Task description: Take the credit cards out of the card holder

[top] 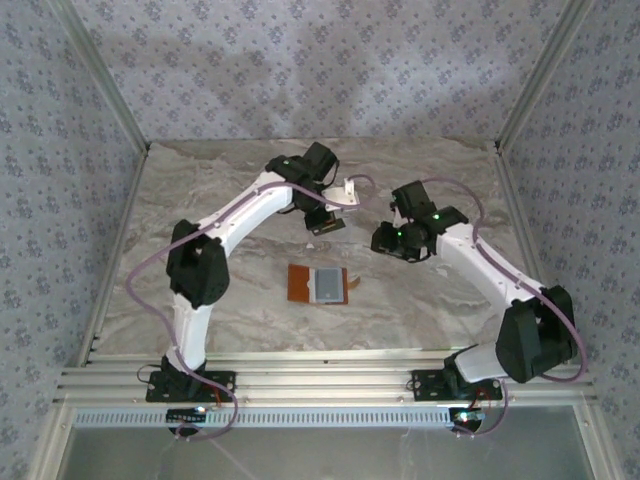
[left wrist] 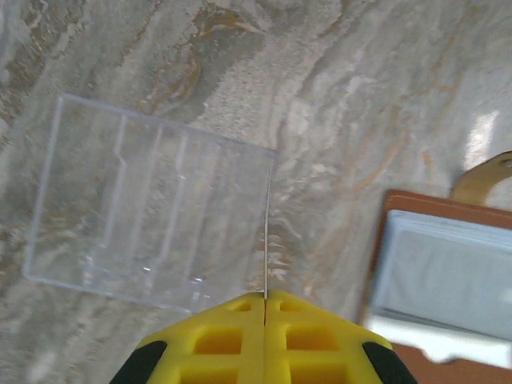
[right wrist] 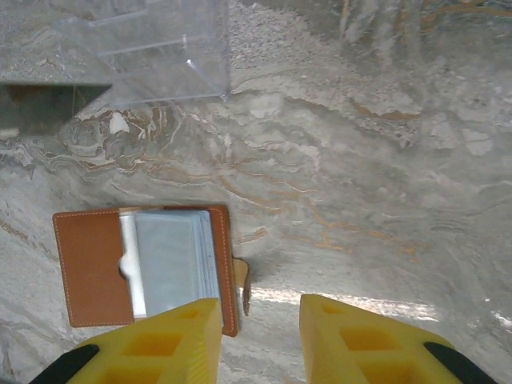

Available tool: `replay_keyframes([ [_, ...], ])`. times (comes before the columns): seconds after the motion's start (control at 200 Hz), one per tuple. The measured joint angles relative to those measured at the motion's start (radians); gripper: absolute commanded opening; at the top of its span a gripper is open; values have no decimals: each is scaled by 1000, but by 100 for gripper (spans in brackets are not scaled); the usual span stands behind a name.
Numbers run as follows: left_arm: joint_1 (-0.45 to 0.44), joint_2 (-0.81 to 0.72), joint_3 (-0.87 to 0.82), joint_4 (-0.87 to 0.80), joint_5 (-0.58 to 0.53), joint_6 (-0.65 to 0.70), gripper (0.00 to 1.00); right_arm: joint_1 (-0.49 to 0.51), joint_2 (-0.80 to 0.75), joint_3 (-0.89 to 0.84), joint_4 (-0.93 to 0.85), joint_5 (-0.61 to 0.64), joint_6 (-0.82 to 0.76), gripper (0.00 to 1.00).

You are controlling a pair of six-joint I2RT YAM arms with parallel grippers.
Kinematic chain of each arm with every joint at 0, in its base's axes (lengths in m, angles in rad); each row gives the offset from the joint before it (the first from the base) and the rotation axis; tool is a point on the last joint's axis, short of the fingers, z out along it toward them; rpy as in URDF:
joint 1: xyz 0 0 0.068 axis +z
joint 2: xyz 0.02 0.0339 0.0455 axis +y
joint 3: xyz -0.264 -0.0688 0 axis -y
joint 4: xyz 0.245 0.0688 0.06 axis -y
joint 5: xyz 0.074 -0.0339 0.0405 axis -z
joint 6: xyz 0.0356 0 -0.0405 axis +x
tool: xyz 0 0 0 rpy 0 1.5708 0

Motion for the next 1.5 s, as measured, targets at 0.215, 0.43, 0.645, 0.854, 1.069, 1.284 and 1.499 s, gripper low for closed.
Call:
replay_keyframes([
  [0.215, -12, 151, 215, -98, -97, 127, 0, -30, -26, -43, -4, -4, -7, 33],
  [0.43, -18, 259, 326, -179, -121, 192, 0, -42, -47, -64, -3, -5, -7, 33],
  [0.645, -19, 294, 360, -227, -113, 216, 0, -51, -65, -97, 1, -13, -6, 32],
  [0.854, -31, 314, 396, -262, -97, 219, 0, -56, -65, -109, 2, -24, -6, 32],
  [1.069, -45, 353, 470, -291, -79, 203, 3, -56, -65, -115, 7, -31, -7, 32],
  [1.284, -47, 394, 492, -299, -95, 177, 13, -57, -65, -121, 12, -31, -7, 32],
  [1.499, -47, 397, 504, -299, -125, 161, 24, -58, -65, -122, 21, -31, -7, 32],
])
